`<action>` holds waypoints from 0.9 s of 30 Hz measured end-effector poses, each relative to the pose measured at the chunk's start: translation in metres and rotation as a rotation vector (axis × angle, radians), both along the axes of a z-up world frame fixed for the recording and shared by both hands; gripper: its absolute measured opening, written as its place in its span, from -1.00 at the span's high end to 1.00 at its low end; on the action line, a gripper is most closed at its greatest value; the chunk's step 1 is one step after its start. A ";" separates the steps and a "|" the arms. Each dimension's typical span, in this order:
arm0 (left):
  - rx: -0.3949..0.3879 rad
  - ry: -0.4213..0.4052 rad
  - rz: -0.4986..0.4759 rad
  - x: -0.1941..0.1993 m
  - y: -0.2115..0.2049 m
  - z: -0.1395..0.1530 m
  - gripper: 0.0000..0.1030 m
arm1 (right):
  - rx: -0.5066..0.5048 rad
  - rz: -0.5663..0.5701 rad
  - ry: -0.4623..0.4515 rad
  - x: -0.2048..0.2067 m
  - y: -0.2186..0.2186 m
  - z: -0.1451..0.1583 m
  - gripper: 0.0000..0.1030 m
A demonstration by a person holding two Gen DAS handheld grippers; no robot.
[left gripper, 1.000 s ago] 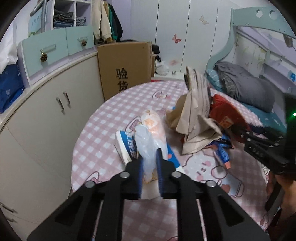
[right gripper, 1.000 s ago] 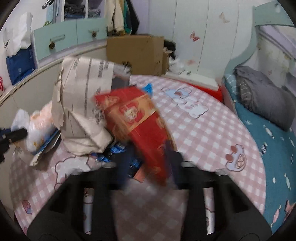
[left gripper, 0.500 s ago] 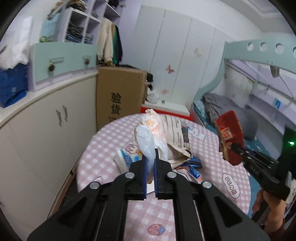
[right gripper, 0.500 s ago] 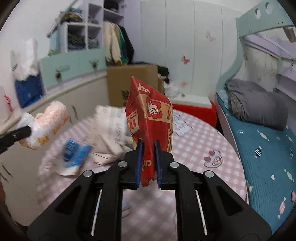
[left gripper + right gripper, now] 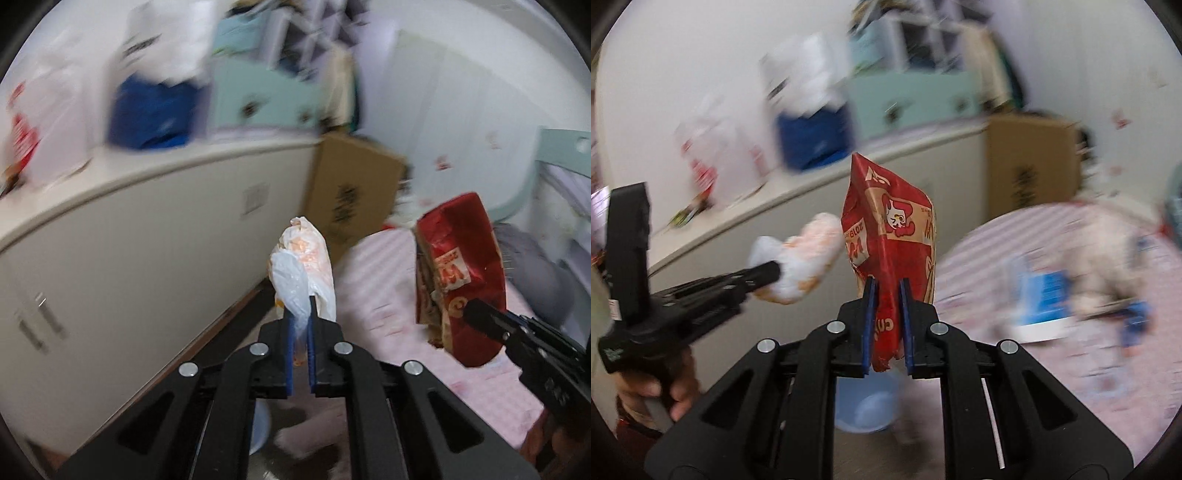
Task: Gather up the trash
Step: 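Carry both items over the blue bin and open both tools to drop them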
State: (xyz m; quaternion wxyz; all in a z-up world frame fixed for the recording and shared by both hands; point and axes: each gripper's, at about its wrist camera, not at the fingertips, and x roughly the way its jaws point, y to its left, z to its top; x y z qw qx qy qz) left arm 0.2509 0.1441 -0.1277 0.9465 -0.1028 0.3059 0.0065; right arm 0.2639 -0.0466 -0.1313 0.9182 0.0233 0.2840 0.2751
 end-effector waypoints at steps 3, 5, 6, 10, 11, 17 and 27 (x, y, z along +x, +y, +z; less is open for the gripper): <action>0.004 0.099 0.077 0.007 0.041 -0.041 0.89 | -0.041 0.082 0.091 0.017 0.060 -0.040 0.75; -0.005 0.177 0.116 0.015 0.064 -0.078 0.89 | -0.066 0.112 0.138 0.026 0.087 -0.066 0.75; -0.012 0.218 0.129 0.020 0.073 -0.095 0.89 | -0.091 0.123 0.185 0.036 0.105 -0.088 0.75; -0.050 0.397 0.171 0.044 0.104 -0.184 0.89 | -0.172 0.131 0.307 0.057 0.140 -0.162 0.75; -0.061 0.419 0.168 0.049 0.107 -0.202 0.89 | -0.189 0.130 0.336 0.063 0.145 -0.179 0.75; -0.188 0.578 0.141 0.077 0.112 -0.317 0.88 | -0.288 0.096 0.566 0.097 0.165 -0.304 0.75; -0.199 0.724 0.146 0.088 0.107 -0.418 0.31 | -0.239 0.062 0.792 0.111 0.167 -0.406 0.74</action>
